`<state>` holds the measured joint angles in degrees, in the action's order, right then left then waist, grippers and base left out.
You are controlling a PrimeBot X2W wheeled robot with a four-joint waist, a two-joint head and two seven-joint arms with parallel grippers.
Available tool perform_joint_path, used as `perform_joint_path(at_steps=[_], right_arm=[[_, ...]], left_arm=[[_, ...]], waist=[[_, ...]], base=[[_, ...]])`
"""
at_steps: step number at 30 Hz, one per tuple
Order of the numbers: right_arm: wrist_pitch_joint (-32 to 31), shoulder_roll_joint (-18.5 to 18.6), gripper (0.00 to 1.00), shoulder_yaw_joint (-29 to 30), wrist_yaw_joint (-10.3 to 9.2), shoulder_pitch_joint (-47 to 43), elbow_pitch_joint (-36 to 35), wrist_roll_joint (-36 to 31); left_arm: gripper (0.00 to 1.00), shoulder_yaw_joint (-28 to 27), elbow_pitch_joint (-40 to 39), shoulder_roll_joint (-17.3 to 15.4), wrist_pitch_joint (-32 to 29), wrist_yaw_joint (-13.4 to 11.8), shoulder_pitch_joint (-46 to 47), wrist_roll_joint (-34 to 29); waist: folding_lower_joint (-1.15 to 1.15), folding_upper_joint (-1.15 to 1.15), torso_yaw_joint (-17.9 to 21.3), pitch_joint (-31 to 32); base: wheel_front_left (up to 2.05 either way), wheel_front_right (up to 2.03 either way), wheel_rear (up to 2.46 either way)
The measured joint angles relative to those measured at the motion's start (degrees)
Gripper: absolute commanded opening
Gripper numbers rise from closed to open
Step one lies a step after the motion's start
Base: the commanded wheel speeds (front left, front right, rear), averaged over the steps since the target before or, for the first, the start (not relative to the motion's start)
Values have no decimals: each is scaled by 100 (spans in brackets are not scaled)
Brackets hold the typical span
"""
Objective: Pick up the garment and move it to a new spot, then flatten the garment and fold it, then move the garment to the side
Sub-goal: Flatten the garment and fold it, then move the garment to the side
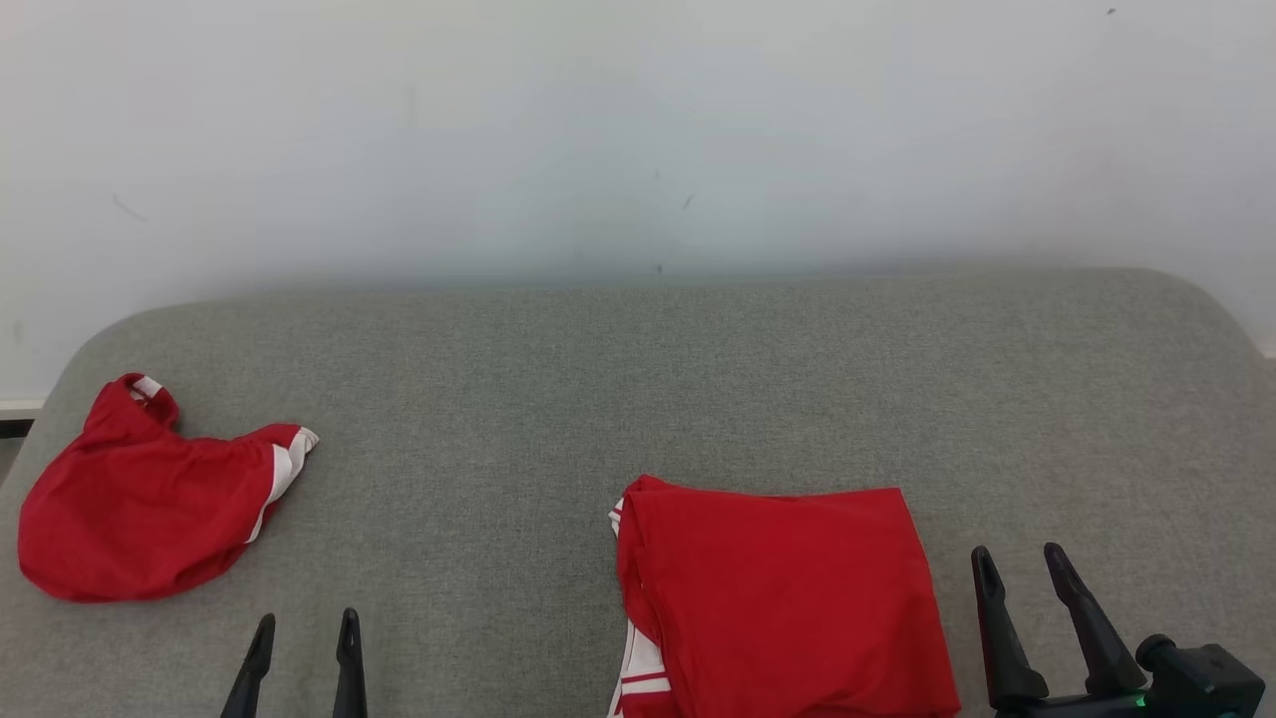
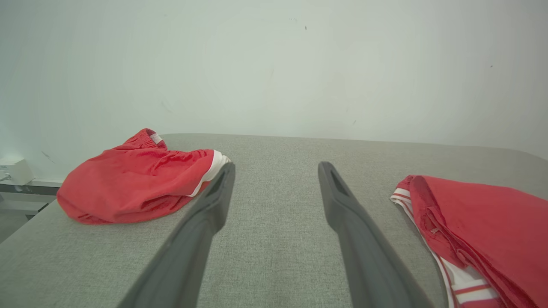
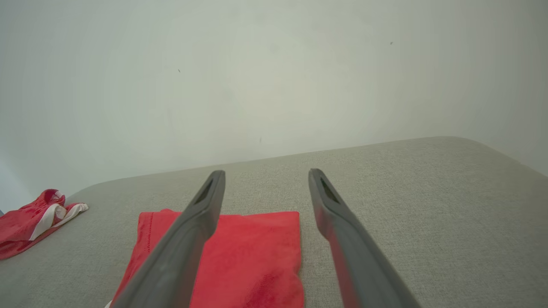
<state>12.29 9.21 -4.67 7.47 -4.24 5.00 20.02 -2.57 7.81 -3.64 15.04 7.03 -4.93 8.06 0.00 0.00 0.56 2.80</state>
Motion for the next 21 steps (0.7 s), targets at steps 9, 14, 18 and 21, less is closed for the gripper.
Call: perform_joint_path(at_steps=[9, 14, 18, 21], right_arm=[[-15, -70, 100, 36, 0, -73, 65, -4], [-11, -90, 100, 55, 0, -83, 122, -5], [-11, -108, 100, 60, 0, -86, 147, -5], [-11, -116, 100, 60, 0, -86, 155, -7]], left_arm=[[100, 104, -3, 7, 0, 4, -113, 23], [100, 121, -3, 8, 0, 5, -142, 71], [100, 116, -1, 4, 0, 9, -168, 105], [100, 111, -2, 3, 0, 10, -168, 113]], waist=[[0, 0, -69, 17], [0, 0, -86, 24], [0, 0, -91, 26], [0, 0, -91, 26]], base=[[0, 0, 0], [0, 0, 0], [0, 0, 0], [0, 0, 0]])
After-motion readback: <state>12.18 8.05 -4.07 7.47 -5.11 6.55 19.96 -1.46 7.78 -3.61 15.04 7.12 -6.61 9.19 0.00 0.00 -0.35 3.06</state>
